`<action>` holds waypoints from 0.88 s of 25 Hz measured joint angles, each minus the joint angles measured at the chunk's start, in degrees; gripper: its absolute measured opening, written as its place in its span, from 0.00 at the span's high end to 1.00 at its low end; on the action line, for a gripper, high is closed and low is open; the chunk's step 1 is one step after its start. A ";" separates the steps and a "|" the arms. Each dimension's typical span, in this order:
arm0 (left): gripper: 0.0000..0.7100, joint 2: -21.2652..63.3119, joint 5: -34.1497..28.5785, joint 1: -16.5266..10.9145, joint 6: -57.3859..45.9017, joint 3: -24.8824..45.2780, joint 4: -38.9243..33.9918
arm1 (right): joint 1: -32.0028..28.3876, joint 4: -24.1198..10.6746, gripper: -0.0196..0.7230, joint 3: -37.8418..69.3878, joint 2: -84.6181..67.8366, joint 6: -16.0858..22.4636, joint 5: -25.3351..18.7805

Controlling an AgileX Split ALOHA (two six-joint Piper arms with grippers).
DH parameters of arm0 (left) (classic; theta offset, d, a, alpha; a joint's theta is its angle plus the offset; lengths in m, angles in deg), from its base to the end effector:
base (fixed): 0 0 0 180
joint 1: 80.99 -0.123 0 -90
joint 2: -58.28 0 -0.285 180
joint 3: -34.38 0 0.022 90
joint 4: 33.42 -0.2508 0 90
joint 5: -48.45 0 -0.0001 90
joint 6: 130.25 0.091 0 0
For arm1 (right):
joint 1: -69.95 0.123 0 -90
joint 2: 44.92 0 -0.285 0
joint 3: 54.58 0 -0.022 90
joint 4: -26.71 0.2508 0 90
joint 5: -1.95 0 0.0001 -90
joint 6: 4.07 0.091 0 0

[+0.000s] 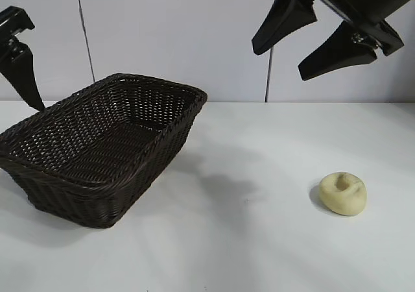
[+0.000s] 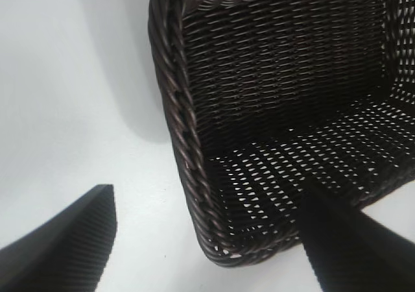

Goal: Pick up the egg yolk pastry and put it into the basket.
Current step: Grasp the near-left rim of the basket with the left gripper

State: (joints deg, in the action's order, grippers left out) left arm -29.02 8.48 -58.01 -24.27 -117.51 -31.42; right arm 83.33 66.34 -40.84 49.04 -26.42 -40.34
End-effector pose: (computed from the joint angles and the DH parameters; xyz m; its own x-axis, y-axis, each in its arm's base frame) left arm 0.2389 -0.1035 0.2372 -0.5951 -0.7992 -0.0843 -0.7108 0.5724 -0.4088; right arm 0.2974 0.1109 0.2866 -0.8376 -0.0517 -0.5438 -0.3331 0.8374 0.4334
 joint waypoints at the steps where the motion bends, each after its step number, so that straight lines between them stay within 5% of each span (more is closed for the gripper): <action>1: 0.20 -0.88 0.17 0.00 0.00 0.00 0.00 | 0.00 0.00 0.25 0.00 0.00 0.00 0.00; 19: 0.21 -17.98 10.72 0.00 0.00 0.00 -0.46 | 0.00 0.00 0.25 0.00 0.00 0.00 0.05; 22: 0.32 -18.26 11.31 0.00 0.00 0.00 -0.46 | 0.00 0.00 0.25 0.00 0.00 0.00 0.05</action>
State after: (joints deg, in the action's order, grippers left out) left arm -47.28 19.79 -58.01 -24.27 -117.51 -31.89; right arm 83.33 66.34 -40.84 49.04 -26.42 -40.29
